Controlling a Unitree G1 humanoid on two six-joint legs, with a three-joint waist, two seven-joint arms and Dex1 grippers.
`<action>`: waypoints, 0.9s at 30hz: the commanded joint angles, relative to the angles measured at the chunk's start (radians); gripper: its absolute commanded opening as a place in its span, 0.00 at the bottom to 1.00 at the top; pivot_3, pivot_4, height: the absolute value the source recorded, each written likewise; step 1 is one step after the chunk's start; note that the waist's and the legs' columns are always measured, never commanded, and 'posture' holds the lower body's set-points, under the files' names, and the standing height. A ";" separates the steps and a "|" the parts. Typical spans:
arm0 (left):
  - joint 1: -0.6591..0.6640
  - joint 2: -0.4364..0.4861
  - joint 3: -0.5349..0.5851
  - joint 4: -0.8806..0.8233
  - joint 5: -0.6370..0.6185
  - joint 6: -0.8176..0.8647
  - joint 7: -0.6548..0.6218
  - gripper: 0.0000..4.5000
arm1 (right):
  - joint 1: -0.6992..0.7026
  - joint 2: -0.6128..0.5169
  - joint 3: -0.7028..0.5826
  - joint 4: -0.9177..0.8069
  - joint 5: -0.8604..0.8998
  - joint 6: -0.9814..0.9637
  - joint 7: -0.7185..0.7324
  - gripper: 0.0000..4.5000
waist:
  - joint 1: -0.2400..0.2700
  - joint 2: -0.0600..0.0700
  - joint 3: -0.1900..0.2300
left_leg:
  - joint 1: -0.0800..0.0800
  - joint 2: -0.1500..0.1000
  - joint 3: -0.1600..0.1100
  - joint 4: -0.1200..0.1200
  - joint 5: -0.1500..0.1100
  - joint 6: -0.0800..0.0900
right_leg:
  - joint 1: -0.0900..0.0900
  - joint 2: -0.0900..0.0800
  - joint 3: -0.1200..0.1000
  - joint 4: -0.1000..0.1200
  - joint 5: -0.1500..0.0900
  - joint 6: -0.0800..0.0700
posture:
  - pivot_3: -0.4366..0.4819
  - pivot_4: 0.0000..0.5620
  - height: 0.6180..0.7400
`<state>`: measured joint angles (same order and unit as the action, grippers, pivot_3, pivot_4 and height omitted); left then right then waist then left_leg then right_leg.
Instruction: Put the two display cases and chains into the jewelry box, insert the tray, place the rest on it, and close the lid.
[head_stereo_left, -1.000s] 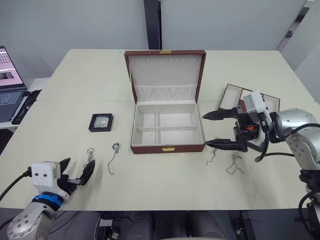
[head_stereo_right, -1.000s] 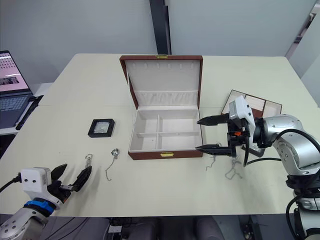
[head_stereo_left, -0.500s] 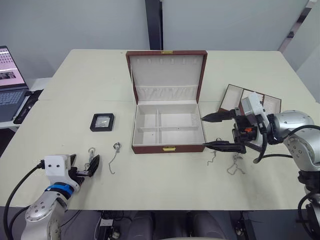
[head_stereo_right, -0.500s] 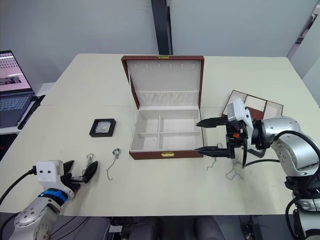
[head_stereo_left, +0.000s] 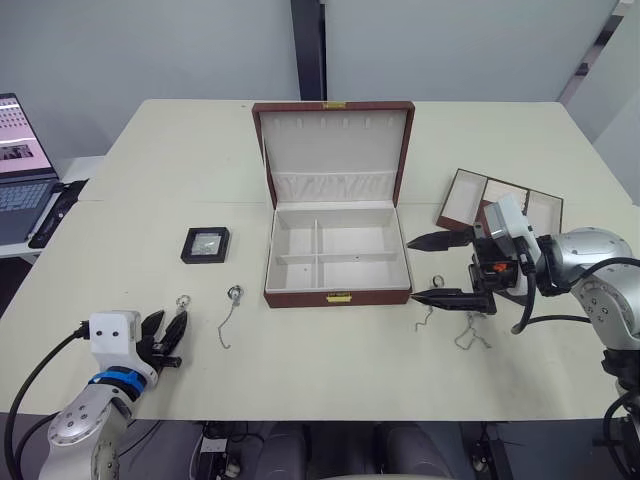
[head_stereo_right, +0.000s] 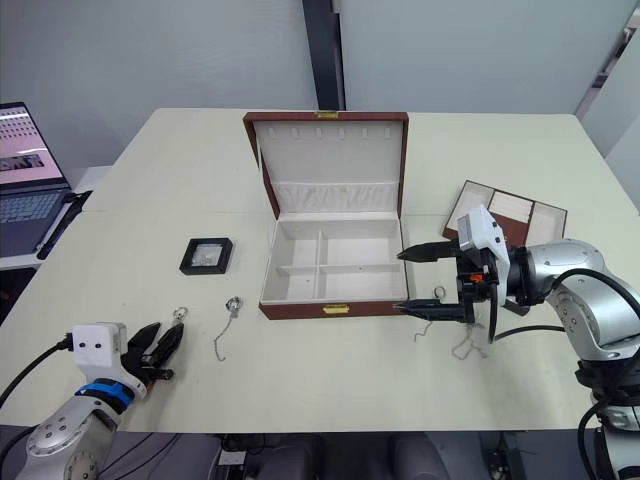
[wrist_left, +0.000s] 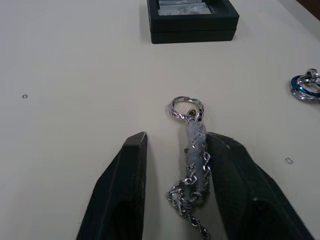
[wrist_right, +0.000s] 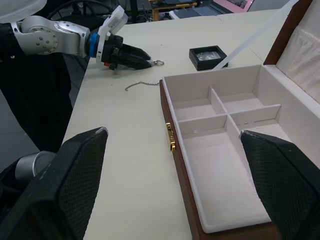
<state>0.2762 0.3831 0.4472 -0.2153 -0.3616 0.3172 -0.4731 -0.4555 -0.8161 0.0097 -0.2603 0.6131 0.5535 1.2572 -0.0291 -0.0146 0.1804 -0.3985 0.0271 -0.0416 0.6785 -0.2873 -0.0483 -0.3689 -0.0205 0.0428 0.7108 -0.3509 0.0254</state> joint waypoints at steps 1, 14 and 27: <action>0.022 0.001 -0.029 0.013 -0.009 0.019 -0.016 0.14 | -0.008 -0.014 -0.042 -0.026 0.014 -0.013 -0.002 1.00 | 0.000 0.000 0.000 | 0.000 0.000 0.000 0.000 0.000 0.000 | 0.000 0.000 0.000 0.000 0.000 0.000 | 0.48 0.27 1.00; 0.010 0.084 0.012 -0.128 -0.099 0.069 -0.056 0.01 | 0.001 -0.022 -0.072 -0.023 0.017 -0.008 -0.014 1.00 | 0.000 -0.002 0.001 | -0.001 0.000 -0.001 0.000 0.000 0.000 | 0.000 0.000 0.000 0.000 0.000 0.000 | 0.48 0.27 1.00; -0.239 0.359 -0.050 -0.364 -0.353 0.398 -0.134 0.01 | 0.084 -0.016 -0.166 -0.088 0.062 0.035 -0.151 1.00 | 0.000 -0.003 0.002 | -0.001 0.000 -0.003 0.000 0.000 0.000 | 0.000 0.001 0.000 0.000 0.000 0.000 | 0.48 0.27 1.00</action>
<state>0.0675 0.7174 0.4067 -0.5536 -0.6866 0.6989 -0.5881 -0.3737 -0.8278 -0.1123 -0.3032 0.6511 0.5850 1.1300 -0.0289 -0.0178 0.1824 -0.3998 0.0274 -0.0446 0.6785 -0.2872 -0.0485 -0.3689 -0.0194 0.0429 0.7105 -0.3509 0.0254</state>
